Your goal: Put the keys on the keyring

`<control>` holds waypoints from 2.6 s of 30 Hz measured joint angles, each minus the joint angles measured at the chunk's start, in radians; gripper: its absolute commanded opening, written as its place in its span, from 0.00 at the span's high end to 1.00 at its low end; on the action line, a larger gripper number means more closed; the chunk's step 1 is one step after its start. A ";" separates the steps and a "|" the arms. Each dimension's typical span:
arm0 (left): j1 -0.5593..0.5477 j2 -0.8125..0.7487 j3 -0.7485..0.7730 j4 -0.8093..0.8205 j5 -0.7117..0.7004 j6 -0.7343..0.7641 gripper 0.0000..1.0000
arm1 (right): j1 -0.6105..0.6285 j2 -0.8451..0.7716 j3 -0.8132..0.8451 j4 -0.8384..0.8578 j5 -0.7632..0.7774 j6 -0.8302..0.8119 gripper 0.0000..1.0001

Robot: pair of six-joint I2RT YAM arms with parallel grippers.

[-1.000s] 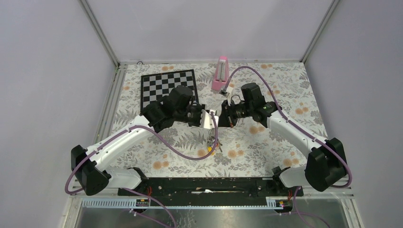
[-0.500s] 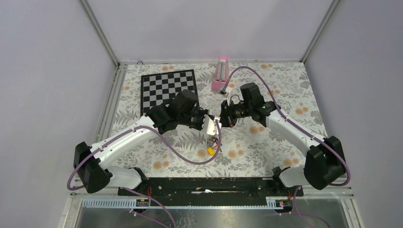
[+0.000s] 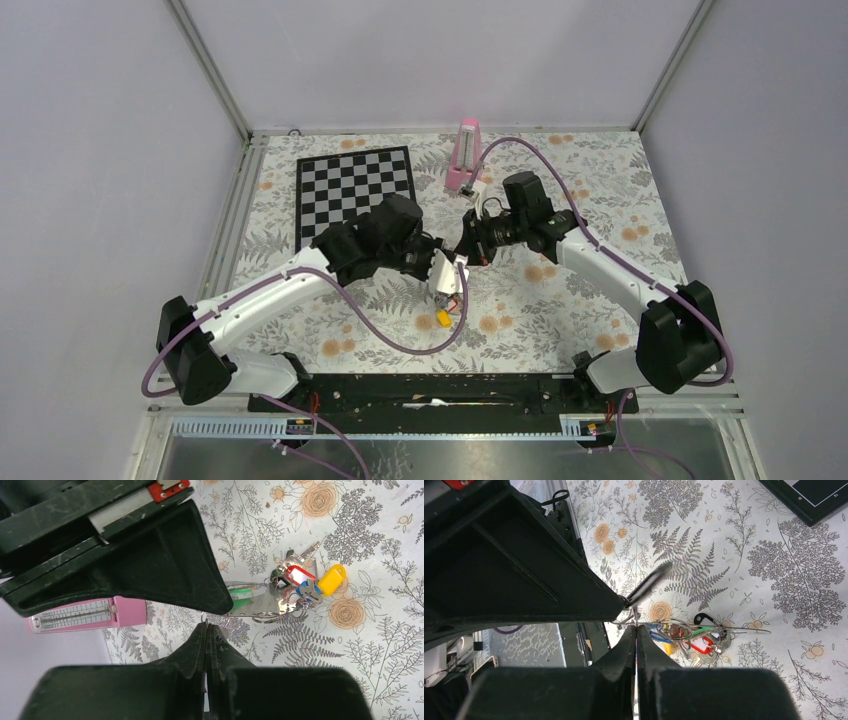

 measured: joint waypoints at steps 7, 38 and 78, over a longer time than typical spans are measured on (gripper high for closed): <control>-0.013 0.000 -0.022 -0.004 -0.029 0.024 1.00 | 0.000 0.014 0.010 0.000 -0.005 0.010 1.00; 0.018 -0.030 -0.026 -0.023 -0.056 0.059 1.00 | 0.000 0.014 0.010 -0.009 -0.007 0.005 1.00; -0.013 0.006 -0.016 -0.023 -0.055 0.125 1.00 | 0.000 0.063 0.033 -0.022 -0.057 0.016 1.00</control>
